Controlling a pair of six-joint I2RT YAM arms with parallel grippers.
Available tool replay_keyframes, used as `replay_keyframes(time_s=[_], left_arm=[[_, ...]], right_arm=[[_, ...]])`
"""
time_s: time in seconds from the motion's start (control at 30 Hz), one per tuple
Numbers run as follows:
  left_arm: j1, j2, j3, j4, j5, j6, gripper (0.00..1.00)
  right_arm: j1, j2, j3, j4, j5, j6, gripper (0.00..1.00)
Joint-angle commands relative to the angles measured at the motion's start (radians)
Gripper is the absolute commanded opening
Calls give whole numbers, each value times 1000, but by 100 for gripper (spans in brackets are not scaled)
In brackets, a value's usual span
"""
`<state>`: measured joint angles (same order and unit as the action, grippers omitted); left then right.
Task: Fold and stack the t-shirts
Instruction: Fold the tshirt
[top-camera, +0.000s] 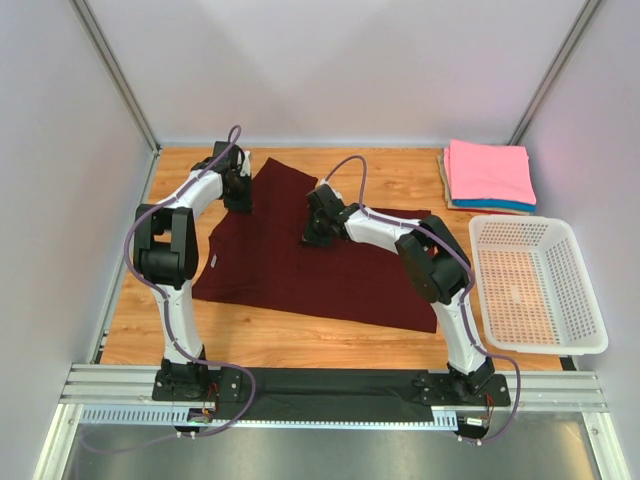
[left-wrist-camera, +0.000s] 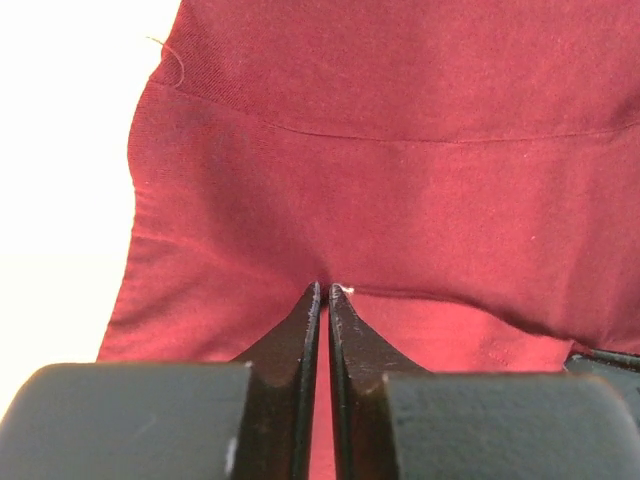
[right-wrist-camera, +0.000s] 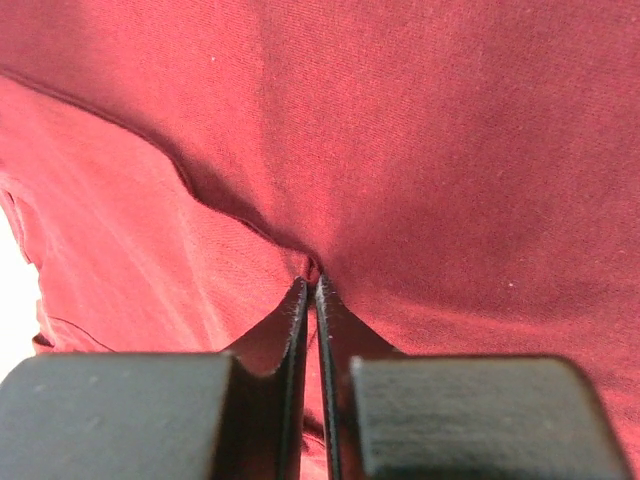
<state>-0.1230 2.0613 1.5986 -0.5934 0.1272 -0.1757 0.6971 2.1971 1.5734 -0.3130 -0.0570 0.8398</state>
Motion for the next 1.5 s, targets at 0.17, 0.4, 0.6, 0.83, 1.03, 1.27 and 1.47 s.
replay_keyframes(time_s=[0.17,0.4,0.6,0.83,1.03,1.27,1.47], left_arm=[[-1,-47,12,-13,29,21,16],[-1,-27,15,-32,5,54,19],[0,-29,15,-22,17,117,21],[3,-4,21,-31,40,136,21],[3,2,9,-19,66,145,20],[3,26,40,-33,42,136,16],[5,39,35,-29,38,140,18]], right_arm=[[7,-31,40,3,9,-21,7],[10,-31,39,12,5,-24,0],[12,-34,28,9,6,-30,0],[12,-39,20,18,5,-25,0],[10,-39,23,17,8,-27,0],[10,-39,22,14,11,-33,0],[12,-39,25,14,9,-33,0]])
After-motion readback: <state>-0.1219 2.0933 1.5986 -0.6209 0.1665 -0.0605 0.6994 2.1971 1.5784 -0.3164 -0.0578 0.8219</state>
